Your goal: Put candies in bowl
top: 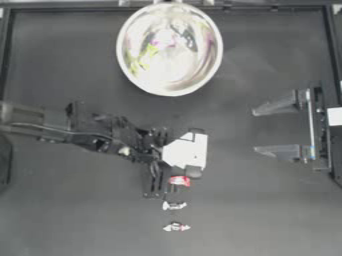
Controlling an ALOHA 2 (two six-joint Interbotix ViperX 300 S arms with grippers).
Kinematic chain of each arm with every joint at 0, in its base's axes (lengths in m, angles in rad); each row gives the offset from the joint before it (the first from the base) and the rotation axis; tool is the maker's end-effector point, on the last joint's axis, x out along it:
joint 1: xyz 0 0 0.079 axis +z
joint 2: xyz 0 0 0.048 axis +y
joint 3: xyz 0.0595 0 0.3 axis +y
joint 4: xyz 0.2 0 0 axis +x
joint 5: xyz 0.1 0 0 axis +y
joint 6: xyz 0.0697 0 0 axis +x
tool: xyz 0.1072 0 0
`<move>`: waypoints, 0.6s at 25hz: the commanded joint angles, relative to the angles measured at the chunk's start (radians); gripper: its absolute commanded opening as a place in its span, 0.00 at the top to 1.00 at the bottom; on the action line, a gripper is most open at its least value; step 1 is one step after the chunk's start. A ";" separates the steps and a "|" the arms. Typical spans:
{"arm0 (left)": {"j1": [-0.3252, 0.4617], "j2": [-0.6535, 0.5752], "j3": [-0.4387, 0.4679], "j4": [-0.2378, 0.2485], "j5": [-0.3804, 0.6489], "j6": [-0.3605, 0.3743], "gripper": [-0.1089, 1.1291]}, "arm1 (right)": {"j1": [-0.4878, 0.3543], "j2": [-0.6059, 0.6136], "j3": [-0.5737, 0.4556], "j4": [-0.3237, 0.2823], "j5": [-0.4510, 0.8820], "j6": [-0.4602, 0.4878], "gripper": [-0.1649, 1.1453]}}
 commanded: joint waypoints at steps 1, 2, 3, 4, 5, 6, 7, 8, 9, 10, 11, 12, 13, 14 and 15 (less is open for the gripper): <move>-0.002 -0.014 -0.049 0.012 0.035 -0.015 0.13 | 0.002 0.002 -0.011 0.000 -0.008 -0.002 0.12; -0.003 -0.009 -0.055 0.021 0.046 -0.025 0.13 | 0.002 0.002 -0.011 0.000 -0.008 -0.002 0.12; -0.006 -0.002 -0.063 0.034 0.054 -0.034 0.13 | 0.002 0.002 -0.011 0.000 -0.008 -0.002 0.12; -0.012 0.009 -0.071 0.051 0.058 -0.049 0.13 | 0.000 0.002 -0.011 0.002 -0.008 -0.002 0.12; -0.015 0.015 -0.078 0.066 0.064 -0.061 0.13 | 0.002 0.002 -0.011 0.002 -0.009 -0.002 0.12; -0.020 0.021 -0.084 0.084 0.071 -0.075 0.13 | 0.002 0.002 -0.011 0.002 -0.008 -0.002 0.12; -0.025 0.026 -0.092 0.101 0.078 -0.089 0.13 | 0.002 0.002 -0.011 0.002 -0.008 -0.002 0.12; -0.026 0.032 -0.098 0.118 0.084 -0.103 0.13 | 0.000 0.002 -0.009 0.003 -0.009 -0.002 0.12; -0.028 0.037 -0.103 0.133 0.092 -0.115 0.13 | 0.002 0.002 -0.009 0.005 -0.011 -0.002 0.12; -0.031 0.040 -0.106 0.146 0.100 -0.126 0.14 | 0.002 -0.002 -0.009 0.003 -0.012 -0.002 0.12; -0.034 0.043 -0.112 0.155 0.104 -0.133 0.14 | 0.002 -0.005 -0.009 0.003 -0.015 -0.002 0.12; -0.035 0.046 -0.114 0.163 0.106 -0.140 0.14 | 0.000 -0.006 -0.009 0.005 -0.015 -0.002 0.12; -0.037 0.048 -0.115 0.163 0.107 -0.140 0.14 | 0.002 -0.008 -0.008 0.005 -0.015 0.000 0.12; -0.038 0.052 -0.118 0.163 0.107 -0.141 0.15 | 0.002 -0.009 -0.008 0.005 -0.015 0.000 0.12; -0.040 0.057 -0.121 0.163 0.107 -0.141 0.15 | 0.002 -0.012 -0.006 0.003 -0.015 0.000 0.12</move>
